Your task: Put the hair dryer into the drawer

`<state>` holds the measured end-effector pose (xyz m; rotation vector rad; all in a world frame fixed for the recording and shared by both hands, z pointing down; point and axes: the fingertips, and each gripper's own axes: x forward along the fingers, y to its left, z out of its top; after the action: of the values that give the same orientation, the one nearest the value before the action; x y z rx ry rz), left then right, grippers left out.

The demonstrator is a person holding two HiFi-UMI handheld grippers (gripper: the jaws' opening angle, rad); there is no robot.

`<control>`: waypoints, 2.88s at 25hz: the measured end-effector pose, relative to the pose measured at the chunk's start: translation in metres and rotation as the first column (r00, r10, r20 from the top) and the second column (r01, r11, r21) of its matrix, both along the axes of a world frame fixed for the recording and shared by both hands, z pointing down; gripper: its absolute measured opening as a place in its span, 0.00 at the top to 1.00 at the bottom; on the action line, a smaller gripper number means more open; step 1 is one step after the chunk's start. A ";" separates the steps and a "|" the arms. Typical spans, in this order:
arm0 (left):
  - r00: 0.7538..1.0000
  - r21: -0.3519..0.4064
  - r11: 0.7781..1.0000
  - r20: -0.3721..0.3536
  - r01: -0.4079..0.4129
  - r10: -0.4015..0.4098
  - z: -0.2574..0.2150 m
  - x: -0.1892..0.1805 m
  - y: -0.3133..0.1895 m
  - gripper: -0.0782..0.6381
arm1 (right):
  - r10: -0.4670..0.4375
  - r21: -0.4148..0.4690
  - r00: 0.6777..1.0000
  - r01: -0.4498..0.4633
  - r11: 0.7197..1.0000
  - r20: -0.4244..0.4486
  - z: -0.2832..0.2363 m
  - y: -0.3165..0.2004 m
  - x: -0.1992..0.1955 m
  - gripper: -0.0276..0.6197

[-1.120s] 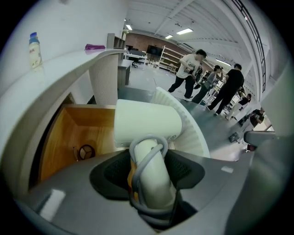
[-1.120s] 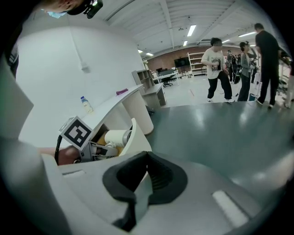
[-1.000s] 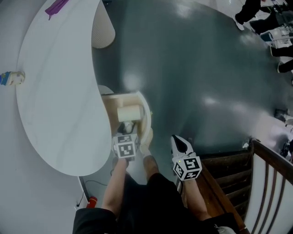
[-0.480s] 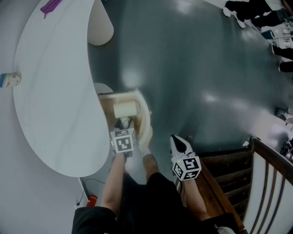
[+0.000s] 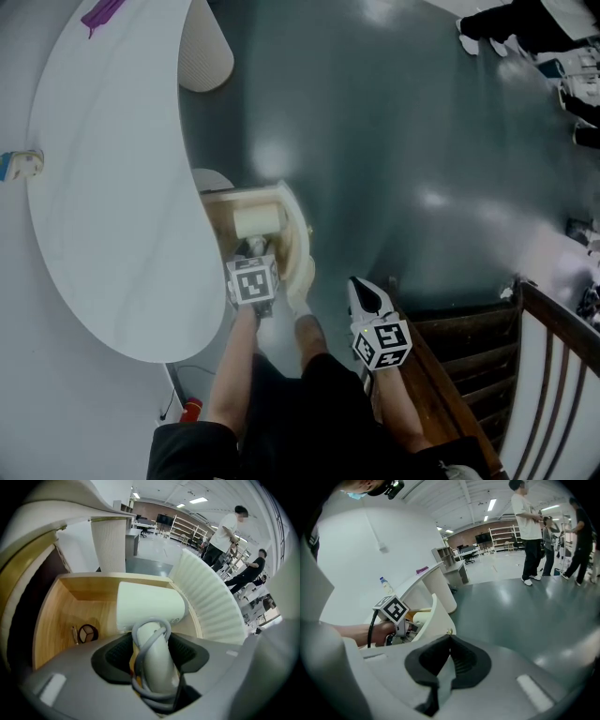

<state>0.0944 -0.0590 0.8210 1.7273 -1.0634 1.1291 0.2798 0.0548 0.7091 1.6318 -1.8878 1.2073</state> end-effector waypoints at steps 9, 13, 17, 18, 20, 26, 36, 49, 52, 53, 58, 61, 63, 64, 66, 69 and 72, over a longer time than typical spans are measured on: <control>0.999 -0.080 0.996 0.011 0.031 -0.030 0.012 0.001 0.003 0.55 | 0.017 0.000 1.000 -0.017 1.000 0.003 -0.001 0.003 0.005 0.95; 0.999 -0.106 0.994 0.023 0.036 -0.034 0.015 0.002 0.003 0.55 | 0.024 -0.003 1.000 -0.024 1.000 0.008 0.000 0.005 0.007 0.95; 0.998 -0.129 0.991 0.043 0.039 -0.034 0.019 0.002 0.003 0.55 | 0.028 -0.006 1.000 -0.028 1.000 0.014 0.002 0.004 0.008 0.95; 0.998 -0.132 0.990 0.044 0.043 -0.038 0.019 0.002 0.002 0.55 | 0.030 -0.006 0.999 -0.029 1.000 0.016 0.002 0.004 0.008 0.95; 0.998 -0.134 0.990 0.040 0.054 -0.049 0.021 0.003 0.001 0.55 | 0.034 -0.007 0.999 -0.034 0.999 0.018 0.003 0.003 0.009 0.95; 0.997 -0.154 0.985 0.033 0.074 -0.069 0.027 0.004 0.004 0.54 | 0.044 -0.017 0.999 -0.044 0.999 0.025 0.007 0.004 0.011 0.95; 0.998 -0.131 0.990 0.032 0.054 -0.050 0.025 0.004 0.003 0.53 | 0.046 -0.010 0.999 -0.045 0.999 0.023 0.005 -0.001 0.009 0.95; 0.998 -0.065 0.998 0.068 -0.004 0.009 -0.004 -0.005 0.016 0.52 | 0.041 0.029 0.999 -0.042 0.999 0.011 -0.013 0.002 0.001 0.95; 0.999 -0.042 0.999 0.042 -0.017 0.019 -0.022 -0.003 0.021 0.55 | 0.041 0.050 0.999 -0.041 0.998 0.006 -0.023 0.003 -0.001 0.95; 0.999 -0.023 0.999 0.022 -0.023 0.023 -0.029 0.001 0.021 0.56 | 0.041 0.057 0.999 -0.041 0.998 0.004 -0.026 0.003 -0.002 0.95; 0.998 0.036 0.998 -0.026 -0.054 0.055 -0.064 0.013 0.031 0.61 | 0.033 0.094 0.999 -0.032 0.995 -0.005 -0.048 0.008 -0.008 0.95; 0.996 0.076 0.994 -0.033 -0.081 0.083 -0.084 0.016 0.039 0.66 | 0.026 0.120 1.000 -0.024 0.992 -0.014 -0.062 0.011 -0.012 0.95; 0.995 0.103 0.990 -0.031 -0.095 0.099 -0.098 0.014 0.042 0.69 | 0.022 0.141 1.000 -0.019 0.990 -0.021 -0.073 0.012 -0.016 0.95; 0.994 0.116 0.988 -0.036 -0.098 0.103 -0.106 0.014 0.044 0.70 | 0.020 0.153 0.999 -0.016 0.988 -0.025 -0.079 0.012 -0.017 0.95; 0.992 0.142 0.985 -0.054 -0.102 0.110 -0.123 0.014 0.047 0.74 | 0.018 0.176 0.999 -0.012 0.984 -0.034 -0.092 0.012 -0.020 0.95; 0.989 0.196 0.974 -0.070 -0.111 0.127 -0.153 0.014 0.049 0.78 | 0.019 0.213 0.999 -0.008 0.977 -0.047 -0.112 0.012 -0.024 0.95; 0.986 0.255 0.959 -0.077 -0.122 0.146 -0.185 0.013 0.048 0.81 | 0.016 0.249 0.998 0.000 0.969 -0.062 -0.131 0.011 -0.028 0.95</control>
<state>0.1072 -0.0106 0.6360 2.0577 -1.0789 1.0165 0.2519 0.0653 0.5781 1.7823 -2.0611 0.9386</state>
